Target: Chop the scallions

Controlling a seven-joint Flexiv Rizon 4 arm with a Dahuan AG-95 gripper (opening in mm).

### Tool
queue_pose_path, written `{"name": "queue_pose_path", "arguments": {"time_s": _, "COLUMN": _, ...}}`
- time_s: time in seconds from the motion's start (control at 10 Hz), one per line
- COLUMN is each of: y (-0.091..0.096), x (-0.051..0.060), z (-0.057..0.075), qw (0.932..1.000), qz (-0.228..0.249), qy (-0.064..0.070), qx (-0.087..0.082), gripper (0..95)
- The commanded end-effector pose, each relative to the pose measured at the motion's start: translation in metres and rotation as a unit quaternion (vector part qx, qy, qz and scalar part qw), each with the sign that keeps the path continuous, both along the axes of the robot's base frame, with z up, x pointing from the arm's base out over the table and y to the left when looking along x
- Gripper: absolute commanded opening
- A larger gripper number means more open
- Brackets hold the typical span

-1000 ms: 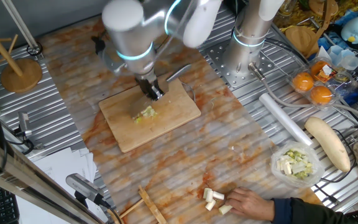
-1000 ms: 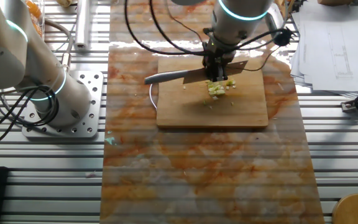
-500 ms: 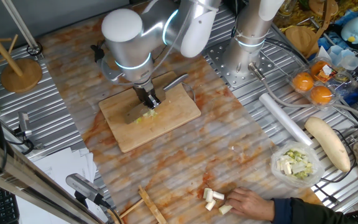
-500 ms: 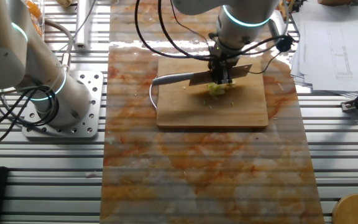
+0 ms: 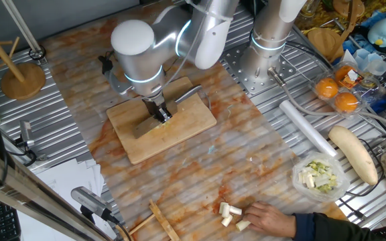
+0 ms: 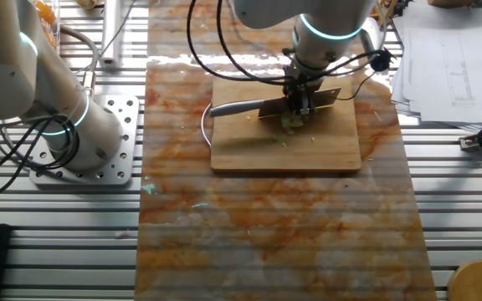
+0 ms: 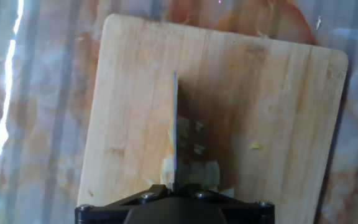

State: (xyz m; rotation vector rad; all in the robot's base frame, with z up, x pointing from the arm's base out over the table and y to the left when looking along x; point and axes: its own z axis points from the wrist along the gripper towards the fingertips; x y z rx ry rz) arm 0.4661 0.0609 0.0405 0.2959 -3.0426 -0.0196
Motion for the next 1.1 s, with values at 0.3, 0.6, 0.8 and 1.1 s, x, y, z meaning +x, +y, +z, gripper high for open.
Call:
{"name": "queue_pose_path", "arguments": {"time_s": 0.3, "y": -0.01, "x": -0.014, "z": 0.029, "qw": 0.9998, "qz": 0.018, "qy": 0.004, "qx": -0.001, "gripper": 0.0}}
{"name": "queue_pose_path", "arguments": {"time_s": 0.6, "y": -0.022, "x": -0.014, "z": 0.021, "qw": 0.9992, "qz": 0.039, "qy": -0.004, "qx": -0.009, "gripper": 0.0}}
{"name": "queue_pose_path", "arguments": {"time_s": 0.8, "y": -0.032, "x": -0.013, "z": 0.014, "qw": 0.9985, "qz": 0.053, "qy": -0.013, "qx": -0.01, "gripper": 0.0}}
{"name": "queue_pose_path", "arguments": {"time_s": 1.1, "y": -0.037, "x": -0.01, "z": 0.014, "qw": 0.9982, "qz": 0.059, "qy": -0.012, "qx": -0.009, "gripper": 0.0}}
